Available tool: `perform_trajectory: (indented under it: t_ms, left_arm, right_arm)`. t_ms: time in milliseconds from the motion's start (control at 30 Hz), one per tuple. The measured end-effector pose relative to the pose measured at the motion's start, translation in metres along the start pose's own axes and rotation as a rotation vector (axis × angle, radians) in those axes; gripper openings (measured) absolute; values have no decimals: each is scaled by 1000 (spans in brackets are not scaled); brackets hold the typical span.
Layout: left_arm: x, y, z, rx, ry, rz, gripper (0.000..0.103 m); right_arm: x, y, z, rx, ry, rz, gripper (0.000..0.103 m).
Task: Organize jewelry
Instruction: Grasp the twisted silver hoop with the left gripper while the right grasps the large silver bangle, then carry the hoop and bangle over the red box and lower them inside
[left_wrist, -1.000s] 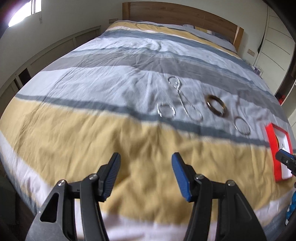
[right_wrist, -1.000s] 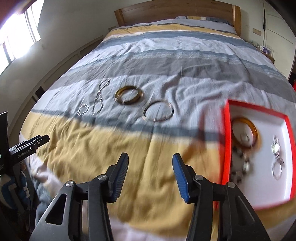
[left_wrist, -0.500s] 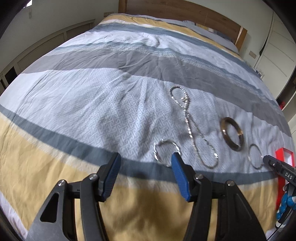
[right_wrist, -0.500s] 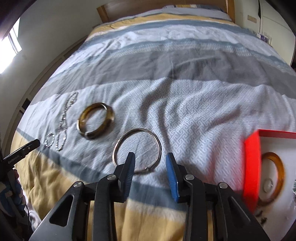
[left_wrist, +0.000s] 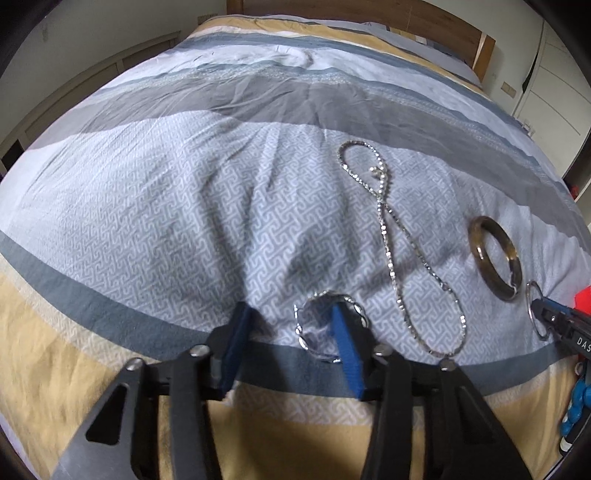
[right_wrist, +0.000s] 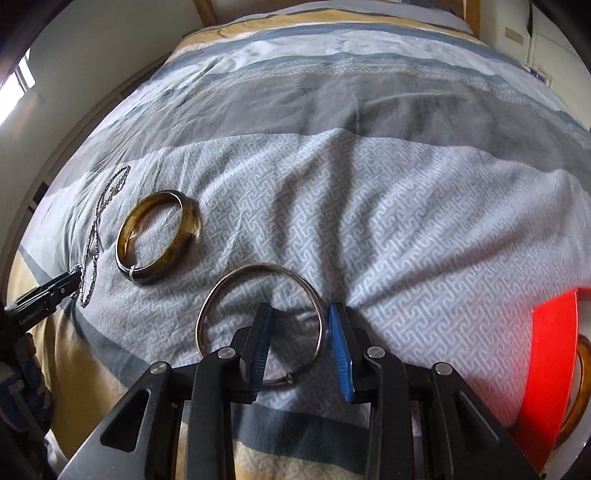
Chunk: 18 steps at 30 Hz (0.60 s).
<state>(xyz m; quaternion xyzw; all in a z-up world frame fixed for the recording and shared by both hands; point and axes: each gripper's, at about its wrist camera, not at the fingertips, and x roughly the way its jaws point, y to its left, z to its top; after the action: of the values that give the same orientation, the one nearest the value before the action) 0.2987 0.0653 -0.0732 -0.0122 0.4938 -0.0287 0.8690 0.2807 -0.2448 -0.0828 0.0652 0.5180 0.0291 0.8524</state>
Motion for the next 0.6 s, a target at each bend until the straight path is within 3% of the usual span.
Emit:
perform_trajectory:
  t_ms: [67, 133, 167, 267, 600]
  left_arm:
    - [0, -1, 0, 0, -5, 1, 22]
    - [-2, -1, -1, -1, -12, 1, 9]
    - [-3, -2, -2, -1, -13, -3, 7]
    - [-9, -4, -4, -3, -30, 7, 7]
    - [-41, 3, -16, -21, -79, 18, 6]
  right_arm:
    - [0, 3, 0, -11, -12, -13, 27]
    - [0, 5, -3, -11, -28, -17, 16]
    - [0, 6, -3, -11, -36, -22, 13]
    - [-6, 10, -9, -16, -59, -35, 6]
    - [-52, 27, -19, -118, -194, -95, 5]
